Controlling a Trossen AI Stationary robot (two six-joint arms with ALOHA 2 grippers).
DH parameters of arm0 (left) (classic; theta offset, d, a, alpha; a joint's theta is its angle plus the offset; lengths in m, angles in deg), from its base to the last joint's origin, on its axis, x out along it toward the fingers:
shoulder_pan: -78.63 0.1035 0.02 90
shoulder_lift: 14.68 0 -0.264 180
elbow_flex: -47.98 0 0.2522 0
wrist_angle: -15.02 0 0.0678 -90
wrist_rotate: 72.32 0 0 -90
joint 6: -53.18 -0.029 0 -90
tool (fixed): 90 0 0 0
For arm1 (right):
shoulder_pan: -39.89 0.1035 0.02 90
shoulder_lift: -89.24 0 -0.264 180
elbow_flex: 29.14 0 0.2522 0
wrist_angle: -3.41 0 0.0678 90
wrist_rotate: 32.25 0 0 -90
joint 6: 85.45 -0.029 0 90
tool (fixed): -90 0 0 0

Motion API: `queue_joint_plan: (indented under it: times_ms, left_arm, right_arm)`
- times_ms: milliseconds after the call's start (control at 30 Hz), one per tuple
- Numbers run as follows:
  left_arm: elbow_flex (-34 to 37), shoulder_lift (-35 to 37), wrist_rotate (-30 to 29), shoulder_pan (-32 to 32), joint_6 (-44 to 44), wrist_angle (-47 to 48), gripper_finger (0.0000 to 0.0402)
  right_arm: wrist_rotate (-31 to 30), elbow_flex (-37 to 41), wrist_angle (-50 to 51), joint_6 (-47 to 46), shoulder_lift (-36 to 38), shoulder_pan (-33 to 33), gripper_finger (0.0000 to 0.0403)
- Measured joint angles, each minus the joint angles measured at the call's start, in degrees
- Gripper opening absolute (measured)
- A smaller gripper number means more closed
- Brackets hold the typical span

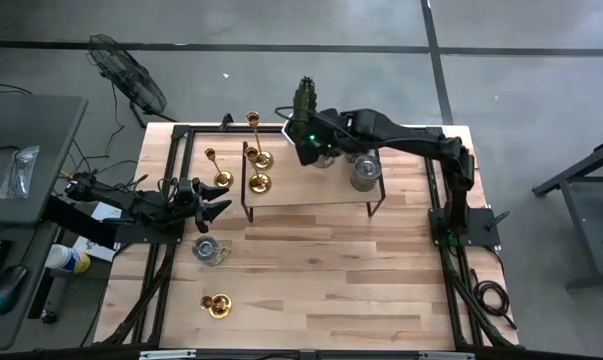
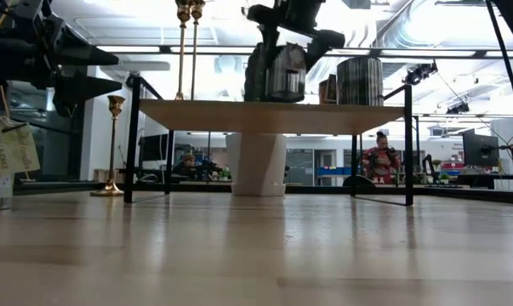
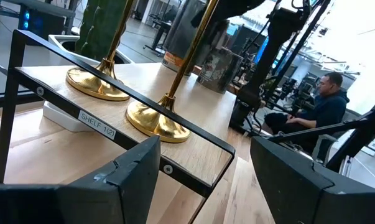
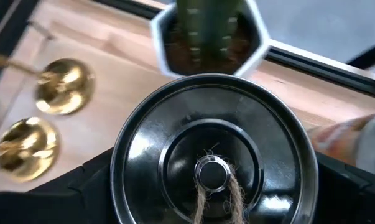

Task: Pick & Place candle stick holders
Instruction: Put the silver scented candle can on the shelf

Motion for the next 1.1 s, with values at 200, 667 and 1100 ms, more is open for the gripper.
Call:
queue_joint_plan:
  times_ms: [200, 667, 1100]
  left_arm:
    - [0.00, 0.00, 0.00, 0.00, 0.01, 0.00, 0.0245]
    - [0.00, 0.00, 0.00, 0.00, 0.00, 0.00, 0.0245]
    - [0.00, 0.01, -0.01, 0.00, 0.00, 0.00, 0.0245]
  right_arm:
    - [-0.98, 0.02, 1.03, -3.85, -0.12, -0.46, 0.0351]
    - [-6.42, 0.02, 3.21, -11.25, -1.85, 0.09, 0.0351]
    - [-8.82, 0.08, 4.26, -14.68, -3.36, -0.33, 0.0351]
